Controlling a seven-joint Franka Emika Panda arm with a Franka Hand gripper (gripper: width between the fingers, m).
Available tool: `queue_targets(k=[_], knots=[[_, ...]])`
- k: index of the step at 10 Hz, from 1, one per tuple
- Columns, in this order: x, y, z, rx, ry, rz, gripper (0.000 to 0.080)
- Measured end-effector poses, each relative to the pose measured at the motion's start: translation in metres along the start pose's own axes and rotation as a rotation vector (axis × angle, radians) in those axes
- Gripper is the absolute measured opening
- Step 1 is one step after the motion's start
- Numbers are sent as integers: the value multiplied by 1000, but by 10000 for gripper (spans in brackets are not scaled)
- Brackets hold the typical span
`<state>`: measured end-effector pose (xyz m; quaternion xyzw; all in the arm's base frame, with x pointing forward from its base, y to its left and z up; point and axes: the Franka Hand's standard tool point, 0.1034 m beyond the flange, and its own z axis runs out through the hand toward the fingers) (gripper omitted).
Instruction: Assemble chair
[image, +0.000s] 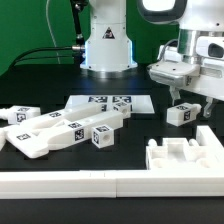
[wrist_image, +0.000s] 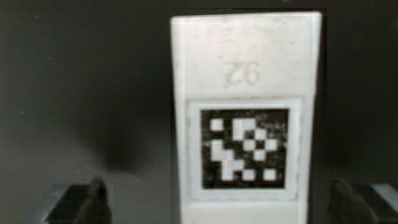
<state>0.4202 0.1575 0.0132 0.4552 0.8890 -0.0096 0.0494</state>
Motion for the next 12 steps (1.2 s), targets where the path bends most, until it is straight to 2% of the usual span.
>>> queue_targets(k=[1,2,4,5,6,9,11,12], knots=[[-6,0,-5,22,-23,-1,639],[-11,3,-13,20,-39,5,639],[-27,5,-26,64,-86,246,648],[-27,10,-29,65,-102,341,649],[-28,17,-33,52,-105,358,649],[-28,15,-32,52,-103,585,649],[-47,18,-38,108,-124,847,649],[-54,16,-38,124,-114,1003,649]])
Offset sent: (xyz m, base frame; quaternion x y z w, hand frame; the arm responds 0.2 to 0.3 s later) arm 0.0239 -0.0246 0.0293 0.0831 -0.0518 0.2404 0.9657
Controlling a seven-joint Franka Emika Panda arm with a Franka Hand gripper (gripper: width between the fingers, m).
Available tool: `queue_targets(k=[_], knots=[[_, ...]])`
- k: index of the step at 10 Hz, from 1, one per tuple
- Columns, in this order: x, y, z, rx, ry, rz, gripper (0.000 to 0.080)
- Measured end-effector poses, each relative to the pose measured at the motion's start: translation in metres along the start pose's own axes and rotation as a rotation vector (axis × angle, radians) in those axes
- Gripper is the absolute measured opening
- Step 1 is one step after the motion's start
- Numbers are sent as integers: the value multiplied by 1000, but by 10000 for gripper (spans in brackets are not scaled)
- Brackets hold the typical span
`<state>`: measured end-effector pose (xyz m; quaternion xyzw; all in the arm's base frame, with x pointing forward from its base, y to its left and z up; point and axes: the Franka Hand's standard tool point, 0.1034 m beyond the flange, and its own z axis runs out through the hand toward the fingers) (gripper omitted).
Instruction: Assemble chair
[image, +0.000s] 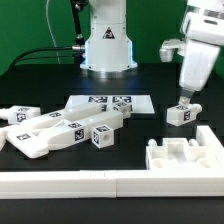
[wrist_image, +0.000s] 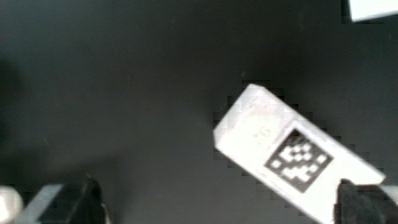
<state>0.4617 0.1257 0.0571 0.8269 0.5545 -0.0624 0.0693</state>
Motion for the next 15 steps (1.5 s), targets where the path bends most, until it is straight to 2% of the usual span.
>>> queue_targets(k=[2,6,7,8,10,11,12,15], knots=[[-18,4,5,82,-17,257,649],[-17,3,5,80,-25,510,649],[-17,3,5,91,-26,607,649],[-16,8,4,131,-21,795,649],[-19,9,12,209,-29,1082,649],[-19,8,13,277,-51,1265,649],[-17,10,11,298,-63,1352,649],[-12,7,10,301,-91,1508,649]])
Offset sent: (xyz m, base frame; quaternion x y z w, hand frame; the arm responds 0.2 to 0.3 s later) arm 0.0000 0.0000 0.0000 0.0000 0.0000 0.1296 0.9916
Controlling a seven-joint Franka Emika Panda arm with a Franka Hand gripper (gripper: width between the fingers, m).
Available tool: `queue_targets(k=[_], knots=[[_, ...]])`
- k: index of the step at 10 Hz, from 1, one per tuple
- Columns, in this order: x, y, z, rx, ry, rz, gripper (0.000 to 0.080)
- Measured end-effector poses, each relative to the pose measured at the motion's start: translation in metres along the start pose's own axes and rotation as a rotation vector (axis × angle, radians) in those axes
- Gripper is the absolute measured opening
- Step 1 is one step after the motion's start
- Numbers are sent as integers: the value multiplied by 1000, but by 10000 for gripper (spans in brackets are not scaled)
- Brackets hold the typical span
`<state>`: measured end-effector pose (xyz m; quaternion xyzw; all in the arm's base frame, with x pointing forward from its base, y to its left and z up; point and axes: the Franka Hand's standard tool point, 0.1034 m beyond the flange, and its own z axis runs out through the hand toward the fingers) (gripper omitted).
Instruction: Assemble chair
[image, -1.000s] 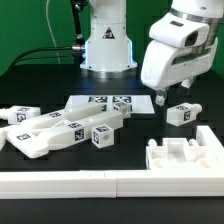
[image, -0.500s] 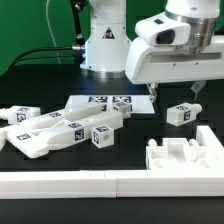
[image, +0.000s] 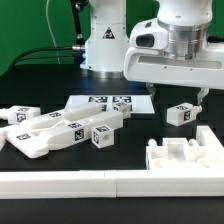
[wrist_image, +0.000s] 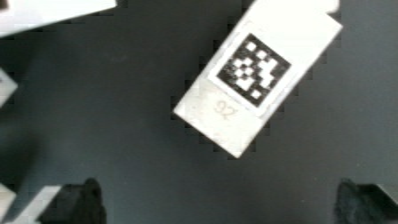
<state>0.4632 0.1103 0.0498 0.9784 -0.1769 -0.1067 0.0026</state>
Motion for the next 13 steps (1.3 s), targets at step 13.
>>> queue_targets(k=[13], knots=[[9,17,12,391,-514,344,649]])
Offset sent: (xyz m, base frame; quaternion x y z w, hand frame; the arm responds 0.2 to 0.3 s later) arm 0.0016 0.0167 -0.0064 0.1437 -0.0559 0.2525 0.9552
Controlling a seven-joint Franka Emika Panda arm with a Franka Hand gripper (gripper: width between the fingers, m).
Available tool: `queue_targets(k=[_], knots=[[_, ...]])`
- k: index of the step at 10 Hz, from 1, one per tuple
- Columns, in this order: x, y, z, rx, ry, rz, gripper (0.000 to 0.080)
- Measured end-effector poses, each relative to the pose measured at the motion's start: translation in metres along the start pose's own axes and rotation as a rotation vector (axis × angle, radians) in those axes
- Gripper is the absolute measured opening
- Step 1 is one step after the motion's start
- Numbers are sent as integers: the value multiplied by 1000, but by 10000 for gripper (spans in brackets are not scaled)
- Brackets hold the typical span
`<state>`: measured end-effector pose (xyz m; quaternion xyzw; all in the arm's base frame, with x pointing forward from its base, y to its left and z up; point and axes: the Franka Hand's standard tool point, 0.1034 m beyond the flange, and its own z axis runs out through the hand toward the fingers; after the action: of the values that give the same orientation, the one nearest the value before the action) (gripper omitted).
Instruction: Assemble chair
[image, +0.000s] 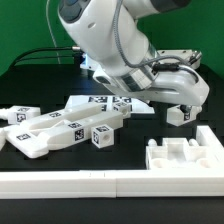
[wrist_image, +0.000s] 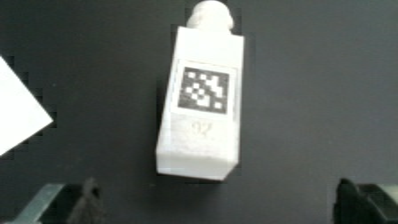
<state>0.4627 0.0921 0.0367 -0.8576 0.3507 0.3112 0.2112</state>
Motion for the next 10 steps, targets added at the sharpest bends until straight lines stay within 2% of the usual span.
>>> queue_targets(k=[1,2,3,4,5,6,7,10], knots=[[-6,5,1,-4,-75,4,649],[-4,8,4,2,-138,25,649],[-8,11,13,26,-278,82,649],[5,13,22,25,-284,95,649],[1,12,16,-33,-239,43,649],[-4,11,14,-24,-239,44,649],[-1,15,18,-24,-244,57,649],[-4,12,42,-34,-254,124,649]])
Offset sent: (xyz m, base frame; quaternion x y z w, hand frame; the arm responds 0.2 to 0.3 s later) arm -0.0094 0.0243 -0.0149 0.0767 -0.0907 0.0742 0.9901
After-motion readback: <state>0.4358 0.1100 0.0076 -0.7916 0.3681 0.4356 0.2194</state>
